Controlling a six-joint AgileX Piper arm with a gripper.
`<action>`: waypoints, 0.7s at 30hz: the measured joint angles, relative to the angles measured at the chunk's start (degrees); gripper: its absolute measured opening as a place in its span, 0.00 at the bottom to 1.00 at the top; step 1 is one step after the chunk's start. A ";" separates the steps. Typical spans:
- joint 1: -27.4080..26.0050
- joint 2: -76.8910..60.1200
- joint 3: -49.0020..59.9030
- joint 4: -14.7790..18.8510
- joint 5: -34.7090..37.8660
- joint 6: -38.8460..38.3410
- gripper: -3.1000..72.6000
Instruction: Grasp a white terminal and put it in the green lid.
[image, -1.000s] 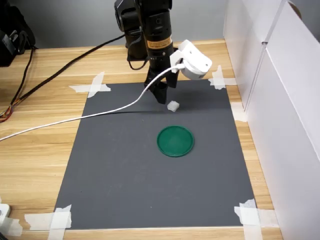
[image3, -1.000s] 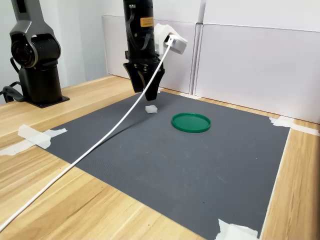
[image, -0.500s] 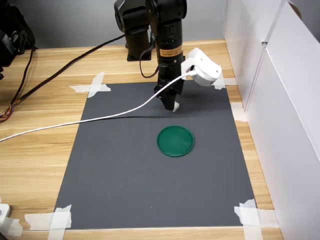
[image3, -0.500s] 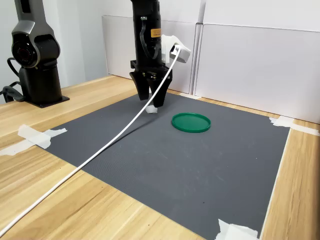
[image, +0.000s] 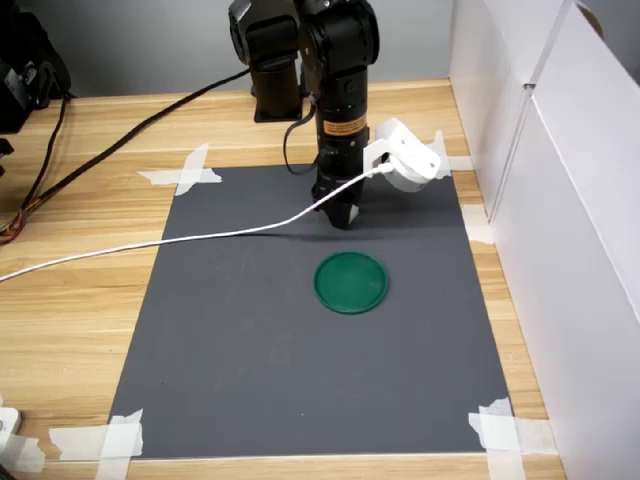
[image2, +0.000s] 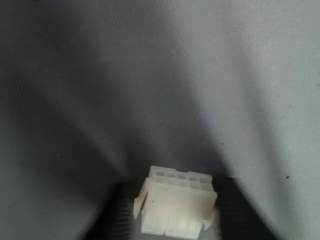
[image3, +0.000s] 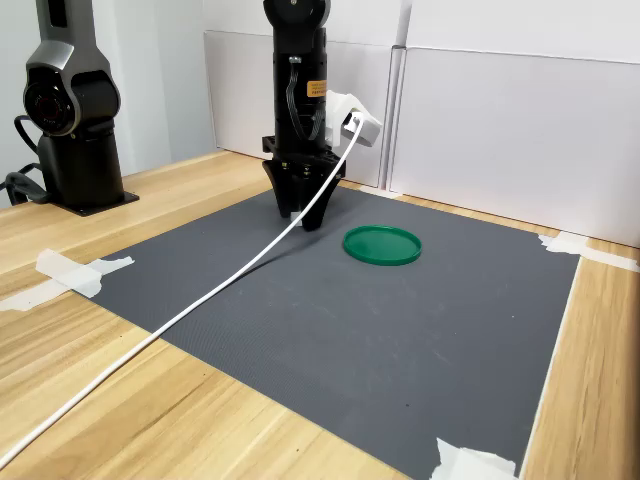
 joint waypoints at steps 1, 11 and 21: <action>0.00 0.00 -0.05 0.00 0.00 0.05 0.47; 0.00 -4.27 -6.10 0.80 5.40 0.35 0.47; 0.00 -4.19 -22.78 1.63 14.96 2.31 0.47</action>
